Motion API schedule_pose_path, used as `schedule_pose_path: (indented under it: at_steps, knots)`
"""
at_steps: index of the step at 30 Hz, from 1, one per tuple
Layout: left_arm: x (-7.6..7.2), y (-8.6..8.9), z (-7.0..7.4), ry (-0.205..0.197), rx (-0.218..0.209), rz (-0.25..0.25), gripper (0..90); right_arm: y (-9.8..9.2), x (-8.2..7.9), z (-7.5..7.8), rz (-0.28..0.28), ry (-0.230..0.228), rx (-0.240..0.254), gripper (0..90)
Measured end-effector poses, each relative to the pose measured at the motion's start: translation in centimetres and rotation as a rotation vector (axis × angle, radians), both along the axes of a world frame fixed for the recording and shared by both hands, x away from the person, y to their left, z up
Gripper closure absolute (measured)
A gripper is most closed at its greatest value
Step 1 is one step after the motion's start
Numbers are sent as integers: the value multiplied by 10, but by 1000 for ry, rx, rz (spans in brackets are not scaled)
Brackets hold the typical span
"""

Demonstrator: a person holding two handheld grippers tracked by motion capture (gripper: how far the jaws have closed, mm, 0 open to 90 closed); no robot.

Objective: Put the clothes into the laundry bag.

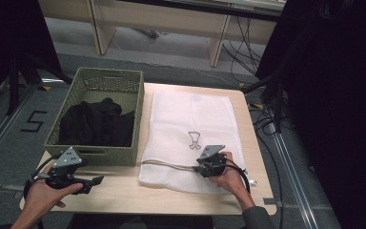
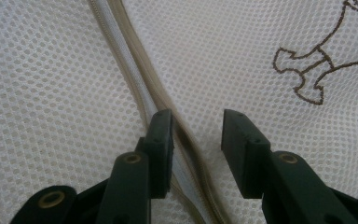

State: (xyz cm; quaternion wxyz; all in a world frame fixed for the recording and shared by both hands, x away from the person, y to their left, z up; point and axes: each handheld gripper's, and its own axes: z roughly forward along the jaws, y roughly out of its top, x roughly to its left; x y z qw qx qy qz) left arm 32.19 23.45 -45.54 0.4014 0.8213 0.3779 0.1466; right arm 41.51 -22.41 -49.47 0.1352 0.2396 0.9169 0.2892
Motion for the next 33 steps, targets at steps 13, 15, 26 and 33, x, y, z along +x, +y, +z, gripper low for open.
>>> schedule_pose_path:
  at_steps: [13, 15, 26, 33]
  knots:
    - [0, -1, 0, 10, -10, 7, 178, 7, -1, 6, 24, -30, -58, 883]
    - [0, 0, 0, 17, 2, -1, 177, 5, 1, 11, 43, -51, -44, 885]
    - [0, 0, 0, 19, 3, 2, 177, 0, 3, 26, -2, -114, 7, 885]
    - [0, 0, 1, 1, 7, 6, 181, 0, 3, 35, -23, -151, 23, 886]
